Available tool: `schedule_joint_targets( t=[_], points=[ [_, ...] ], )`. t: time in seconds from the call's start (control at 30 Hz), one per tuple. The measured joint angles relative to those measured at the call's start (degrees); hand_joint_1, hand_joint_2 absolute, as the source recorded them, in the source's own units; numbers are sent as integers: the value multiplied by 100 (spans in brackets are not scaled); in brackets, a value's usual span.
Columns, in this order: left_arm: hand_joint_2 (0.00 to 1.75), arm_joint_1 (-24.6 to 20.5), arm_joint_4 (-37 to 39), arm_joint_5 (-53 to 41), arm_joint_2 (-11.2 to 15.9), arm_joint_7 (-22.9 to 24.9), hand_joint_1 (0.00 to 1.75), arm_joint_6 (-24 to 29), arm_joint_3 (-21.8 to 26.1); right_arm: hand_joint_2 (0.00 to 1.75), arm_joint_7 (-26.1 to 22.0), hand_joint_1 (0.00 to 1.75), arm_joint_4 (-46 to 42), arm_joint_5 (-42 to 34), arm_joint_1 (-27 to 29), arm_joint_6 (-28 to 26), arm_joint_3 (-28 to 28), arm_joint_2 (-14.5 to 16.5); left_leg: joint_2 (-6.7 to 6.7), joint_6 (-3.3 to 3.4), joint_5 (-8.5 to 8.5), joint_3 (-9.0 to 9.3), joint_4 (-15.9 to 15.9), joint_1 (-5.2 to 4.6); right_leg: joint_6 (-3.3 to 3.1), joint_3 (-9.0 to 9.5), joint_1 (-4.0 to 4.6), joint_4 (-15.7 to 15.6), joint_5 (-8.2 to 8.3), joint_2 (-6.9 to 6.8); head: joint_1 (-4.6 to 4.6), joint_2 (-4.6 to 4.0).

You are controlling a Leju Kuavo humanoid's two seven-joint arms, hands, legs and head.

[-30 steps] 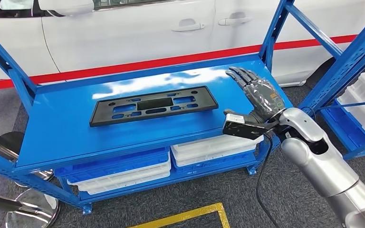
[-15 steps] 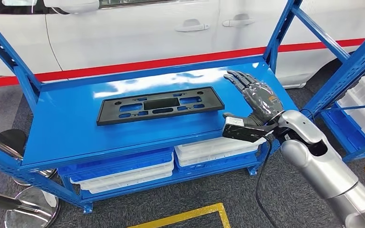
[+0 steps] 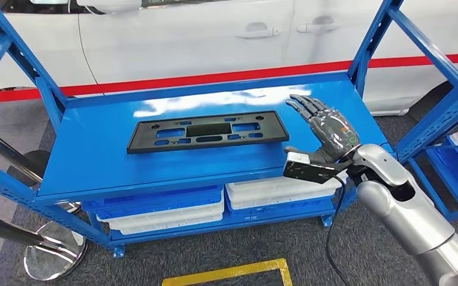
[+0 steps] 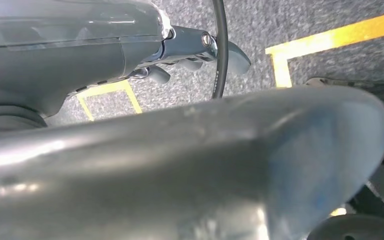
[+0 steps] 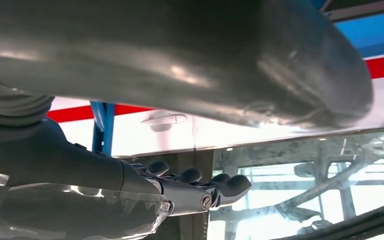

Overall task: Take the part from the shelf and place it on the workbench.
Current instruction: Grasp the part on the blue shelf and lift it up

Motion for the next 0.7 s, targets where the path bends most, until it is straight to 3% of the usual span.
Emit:
schedule_joint_targets(
  t=[0.07,0.1,0.13,0.17,0.2,0.27,0.3,0.37,0.43,0.47,0.53,0.57,0.63,0.67,0.7],
  points=[
    [0,-9,0,0,3,-16,0,-11,-3,0,7,0,-16,5,10,0,0,-1,190,-30,-334,-312,656,3,-61,32,11,-18,-14,-120,1,0],
    [0,-14,0,2,3,-20,0,-9,-3,0,9,0,-18,5,19,1,0,-2,222,-45,-483,-504,1033,11,-77,35,23,-11,-27,-179,1,0],
    [0,-15,0,4,3,-18,0,-3,-3,0,10,0,-19,6,31,2,0,-2,236,-59,-546,-642,1296,17,-84,38,32,-1,-42,-236,1,0],
    [0,-11,-1,5,3,-15,0,4,-4,0,12,0,-20,7,41,3,0,-2,250,-72,-499,-686,1361,20,-85,42,38,14,-61,-294,1,0],
    [0,-6,-1,7,5,-15,0,8,-5,0,14,0,-21,9,46,5,0,-2,275,-79,-350,-620,1207,22,-78,49,39,34,-85,-346,1,0],
    [0,0,-2,8,11,-19,0,4,-11,0,19,0,-25,12,50,7,0,-2,420,-73,20,-281,506,13,-44,69,47,90,-146,-448,1,0],
    [0,-5,-2,9,15,-20,0,6,-15,0,21,0,-27,14,50,7,0,-2,495,-50,119,-136,198,-2,-17,70,61,128,-180,-489,1,0],
    [0,-11,-1,18,17,-3,0,21,-18,0,22,0,-29,19,52,7,0,-3,555,7,140,-34,-60,-29,36,66,96,168,-220,-580,2,0],
    [0,3,0,19,16,-4,0,19,-23,0,23,0,-31,24,53,7,-1,-4,459,76,161,-48,-89,-22,79,72,103,169,-242,-661,1,0],
    [0,13,0,15,16,-16,0,11,-28,0,23,0,-32,26,52,5,-1,-6,416,108,175,-48,-104,-13,105,64,94,205,-288,-618,2,0],
    [0,17,-1,12,17,-32,0,2,-41,0,23,0,-38,39,57,-5,-5,-15,358,169,201,-41,-134,10,158,-99,63,574,-537,-390,2,0],
    [0,13,-1,16,16,-34,0,7,-45,0,35,0,-40,46,77,-14,-7,-20,329,184,204,-43,-135,10,176,-269,51,925,-714,-263,3,0],
    [0,10,-1,34,13,-34,0,31,-50,0,87,0,-41,81,169,-33,-9,-21,265,199,203,-42,-135,9,195,-641,43,1616,-957,-163,3,0],
    [0,14,-1,46,10,-37,0,50,-53,0,135,0,-41,128,232,-42,-8,-11,231,199,200,-37,-134,8,194,-737,40,1748,-931,-154,3,0],
    [0,20,-1,55,10,-41,0,65,-57,0,190,0,-41,198,286,-48,-4,5,201,196,197,-30,-134,8,183,-724,38,1652,-791,-151,3,0]
  ],
)
